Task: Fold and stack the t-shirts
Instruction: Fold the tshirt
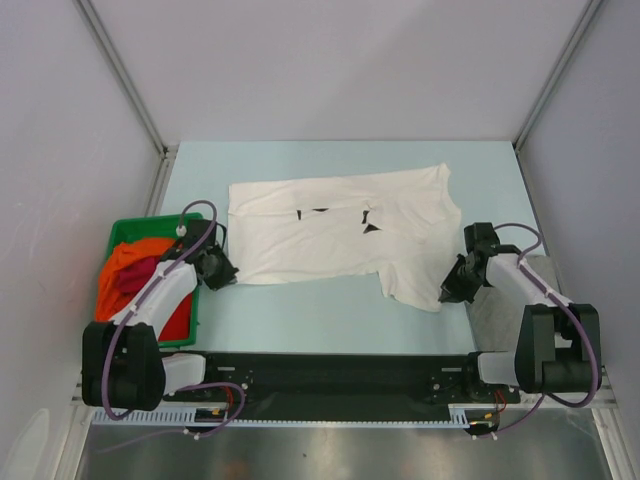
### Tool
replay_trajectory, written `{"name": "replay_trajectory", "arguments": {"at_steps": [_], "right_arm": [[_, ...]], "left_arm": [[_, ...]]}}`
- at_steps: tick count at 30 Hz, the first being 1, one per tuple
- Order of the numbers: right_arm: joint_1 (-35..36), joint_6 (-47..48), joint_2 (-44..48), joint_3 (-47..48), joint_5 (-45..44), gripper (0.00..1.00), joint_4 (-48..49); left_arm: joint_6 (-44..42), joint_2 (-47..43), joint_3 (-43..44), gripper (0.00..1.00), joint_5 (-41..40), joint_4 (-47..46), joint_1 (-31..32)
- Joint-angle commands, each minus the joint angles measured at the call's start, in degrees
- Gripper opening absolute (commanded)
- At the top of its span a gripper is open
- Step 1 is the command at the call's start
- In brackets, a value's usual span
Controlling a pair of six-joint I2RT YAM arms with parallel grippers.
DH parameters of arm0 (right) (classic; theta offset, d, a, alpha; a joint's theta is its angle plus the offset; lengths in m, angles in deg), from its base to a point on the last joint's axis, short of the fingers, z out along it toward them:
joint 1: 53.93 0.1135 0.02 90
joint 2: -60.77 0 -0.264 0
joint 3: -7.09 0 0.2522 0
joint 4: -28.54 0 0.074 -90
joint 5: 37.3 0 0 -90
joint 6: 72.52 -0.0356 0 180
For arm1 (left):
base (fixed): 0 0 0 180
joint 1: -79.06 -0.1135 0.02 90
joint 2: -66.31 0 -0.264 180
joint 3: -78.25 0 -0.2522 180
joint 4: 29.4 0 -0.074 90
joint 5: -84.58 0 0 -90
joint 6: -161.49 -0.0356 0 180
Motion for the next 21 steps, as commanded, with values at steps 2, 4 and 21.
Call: {"name": "replay_trajectory", "arguments": {"at_steps": [2, 4, 21], "right_arm": [[-1.86, 0.82, 3.66, 1.13, -0.51, 0.00, -6.41], [-2.66, 0.91, 4.73, 1.13, -0.07, 0.00, -6.94], [-5.31, 6.35, -4.83, 16.66, 7.14, 0.00, -1.24]], "left_arm": [[-0.36, -1.75, -0.72, 0.00, -1.01, 1.33, 0.28], [-0.45, -1.66, -0.81, 0.00, -1.18, 1.33, 0.28], [-2.73, 7.81, 11.04, 0.00, -2.41, 2.56, 0.28]]}}
